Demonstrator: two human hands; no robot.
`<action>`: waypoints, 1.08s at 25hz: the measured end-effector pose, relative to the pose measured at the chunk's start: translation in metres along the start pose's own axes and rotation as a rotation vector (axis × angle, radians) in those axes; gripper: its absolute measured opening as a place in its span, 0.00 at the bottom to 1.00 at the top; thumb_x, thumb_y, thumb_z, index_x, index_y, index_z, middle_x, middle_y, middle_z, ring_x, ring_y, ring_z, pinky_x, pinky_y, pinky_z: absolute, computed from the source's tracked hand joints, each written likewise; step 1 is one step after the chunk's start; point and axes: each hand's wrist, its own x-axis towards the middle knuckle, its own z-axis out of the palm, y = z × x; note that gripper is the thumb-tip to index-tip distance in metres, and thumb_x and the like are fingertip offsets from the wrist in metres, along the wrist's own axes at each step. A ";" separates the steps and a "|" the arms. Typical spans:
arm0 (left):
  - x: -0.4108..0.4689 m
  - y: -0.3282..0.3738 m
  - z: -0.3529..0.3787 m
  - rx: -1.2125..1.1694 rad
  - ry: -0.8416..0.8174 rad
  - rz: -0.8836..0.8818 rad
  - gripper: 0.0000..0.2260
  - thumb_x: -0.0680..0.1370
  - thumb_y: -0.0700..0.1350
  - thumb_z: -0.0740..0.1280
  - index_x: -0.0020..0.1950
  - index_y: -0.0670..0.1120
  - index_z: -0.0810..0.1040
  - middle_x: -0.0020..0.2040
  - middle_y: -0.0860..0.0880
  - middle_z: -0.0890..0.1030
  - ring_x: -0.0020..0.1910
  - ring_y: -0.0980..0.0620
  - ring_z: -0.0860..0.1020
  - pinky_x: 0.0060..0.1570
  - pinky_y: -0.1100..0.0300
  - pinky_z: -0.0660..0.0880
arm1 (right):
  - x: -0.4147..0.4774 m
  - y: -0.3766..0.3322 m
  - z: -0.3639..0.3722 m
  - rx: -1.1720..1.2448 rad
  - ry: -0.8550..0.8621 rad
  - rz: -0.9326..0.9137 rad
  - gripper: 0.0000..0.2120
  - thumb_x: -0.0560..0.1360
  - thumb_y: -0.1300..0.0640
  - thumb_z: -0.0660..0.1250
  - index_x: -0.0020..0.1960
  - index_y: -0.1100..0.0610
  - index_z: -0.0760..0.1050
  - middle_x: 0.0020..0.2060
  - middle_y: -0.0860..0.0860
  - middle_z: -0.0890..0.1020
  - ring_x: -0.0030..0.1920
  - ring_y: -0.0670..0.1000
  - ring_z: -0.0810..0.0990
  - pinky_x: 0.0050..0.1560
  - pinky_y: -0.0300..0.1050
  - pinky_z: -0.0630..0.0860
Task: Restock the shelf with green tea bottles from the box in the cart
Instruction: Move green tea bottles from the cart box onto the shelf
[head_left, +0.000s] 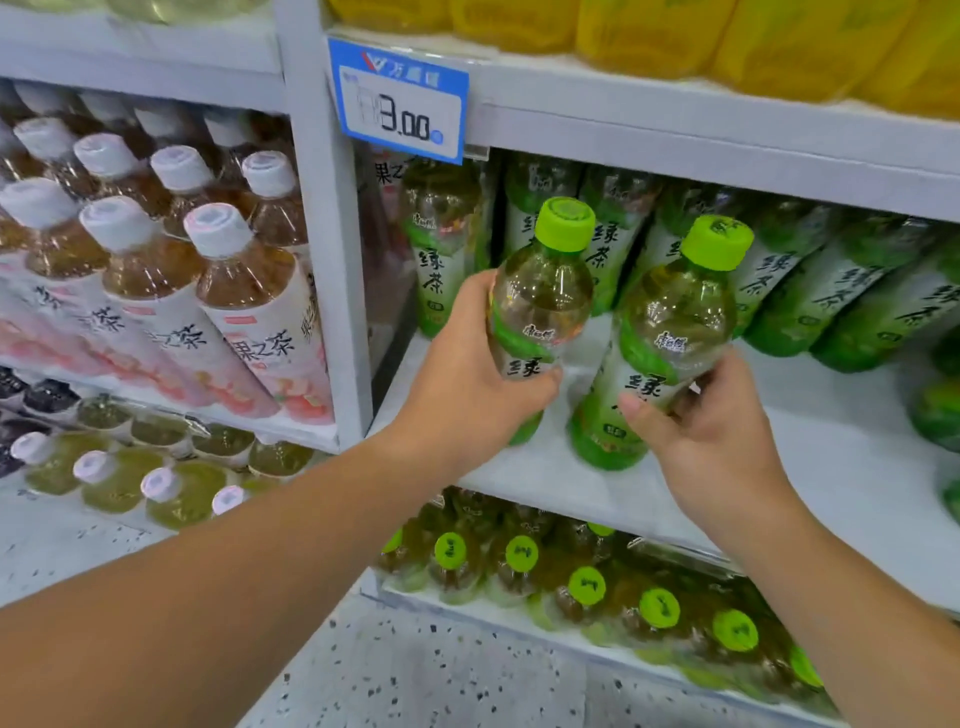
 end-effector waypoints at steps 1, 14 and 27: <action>0.003 -0.003 0.000 -0.006 0.006 0.016 0.30 0.72 0.44 0.78 0.69 0.55 0.68 0.57 0.63 0.79 0.58 0.64 0.78 0.56 0.70 0.73 | 0.001 0.001 0.002 -0.024 0.002 -0.018 0.29 0.73 0.64 0.74 0.55 0.31 0.69 0.56 0.33 0.80 0.59 0.38 0.79 0.54 0.32 0.77; -0.024 -0.053 0.005 0.206 0.127 -0.160 0.24 0.69 0.52 0.80 0.62 0.60 0.77 0.55 0.61 0.71 0.52 0.67 0.74 0.59 0.61 0.77 | -0.015 0.031 0.001 -0.293 0.053 -0.006 0.23 0.69 0.52 0.78 0.60 0.39 0.74 0.55 0.37 0.82 0.57 0.37 0.80 0.56 0.30 0.75; 0.022 -0.056 0.020 0.402 0.265 -0.116 0.19 0.70 0.56 0.78 0.55 0.49 0.80 0.49 0.53 0.80 0.46 0.56 0.77 0.45 0.61 0.74 | 0.052 0.052 0.025 -0.334 0.085 -0.108 0.24 0.72 0.57 0.76 0.65 0.52 0.74 0.57 0.47 0.81 0.59 0.42 0.79 0.60 0.36 0.75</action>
